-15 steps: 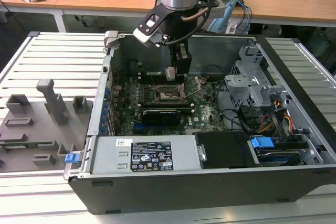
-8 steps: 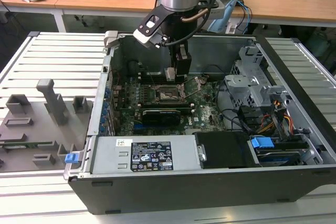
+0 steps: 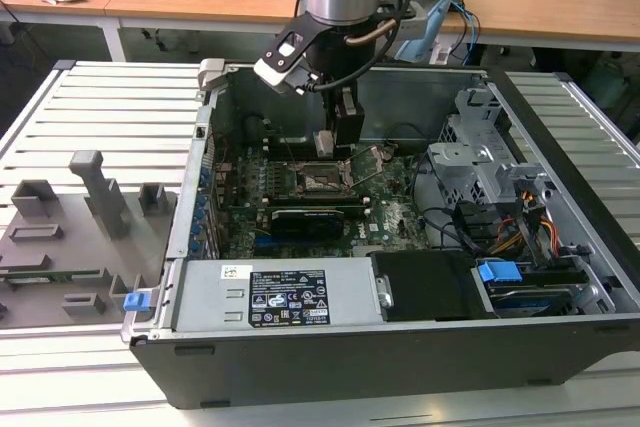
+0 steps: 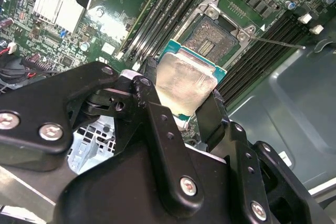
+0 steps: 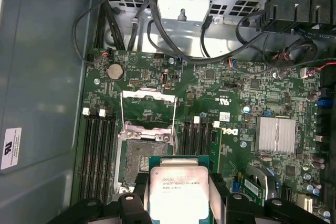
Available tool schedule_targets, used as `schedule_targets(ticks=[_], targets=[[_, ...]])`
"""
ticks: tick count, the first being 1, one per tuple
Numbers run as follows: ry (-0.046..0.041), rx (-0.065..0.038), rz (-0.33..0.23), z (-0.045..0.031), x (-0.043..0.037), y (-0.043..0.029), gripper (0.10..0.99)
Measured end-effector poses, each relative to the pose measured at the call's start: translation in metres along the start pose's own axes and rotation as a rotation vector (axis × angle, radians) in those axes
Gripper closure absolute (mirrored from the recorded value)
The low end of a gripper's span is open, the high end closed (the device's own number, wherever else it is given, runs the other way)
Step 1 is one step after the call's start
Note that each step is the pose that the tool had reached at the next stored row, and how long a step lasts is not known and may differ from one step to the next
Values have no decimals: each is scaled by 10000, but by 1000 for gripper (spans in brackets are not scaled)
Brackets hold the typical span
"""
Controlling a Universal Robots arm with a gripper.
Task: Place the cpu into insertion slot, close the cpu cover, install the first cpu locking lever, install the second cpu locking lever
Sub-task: 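Place the cpu into insertion slot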
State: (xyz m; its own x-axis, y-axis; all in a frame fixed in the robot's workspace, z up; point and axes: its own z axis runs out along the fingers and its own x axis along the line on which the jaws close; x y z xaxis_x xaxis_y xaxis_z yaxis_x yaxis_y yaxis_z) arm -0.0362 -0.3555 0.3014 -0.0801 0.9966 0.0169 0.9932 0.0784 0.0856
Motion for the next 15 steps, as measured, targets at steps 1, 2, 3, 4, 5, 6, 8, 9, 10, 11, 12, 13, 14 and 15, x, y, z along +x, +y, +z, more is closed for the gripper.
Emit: schedule_targets(ticks=[1,2,3,4,5,6,8,9,10,11,12,13,14,15], targets=[[0,1,1,3,0,-1,545],[0,0,0,5,0,-1,545],[0,1,0,9,0,-1,545],[0,0,0,13,0,-1,545],[1,0,0,17,0,-2,545],[0,0,0,23,0,-2,545],[2,1,1,36,-1,-3,545],[1,6,2,50,-1,-5,545],[1,12,2,63,-1,-6,545],[2,28,2,91,0,-8,545],[2,37,1,106,1,-9,545],[1,52,2,123,3,-10,545],[1,71,3,136,4,-11,545],[3,93,3,157,4,-13,545]])
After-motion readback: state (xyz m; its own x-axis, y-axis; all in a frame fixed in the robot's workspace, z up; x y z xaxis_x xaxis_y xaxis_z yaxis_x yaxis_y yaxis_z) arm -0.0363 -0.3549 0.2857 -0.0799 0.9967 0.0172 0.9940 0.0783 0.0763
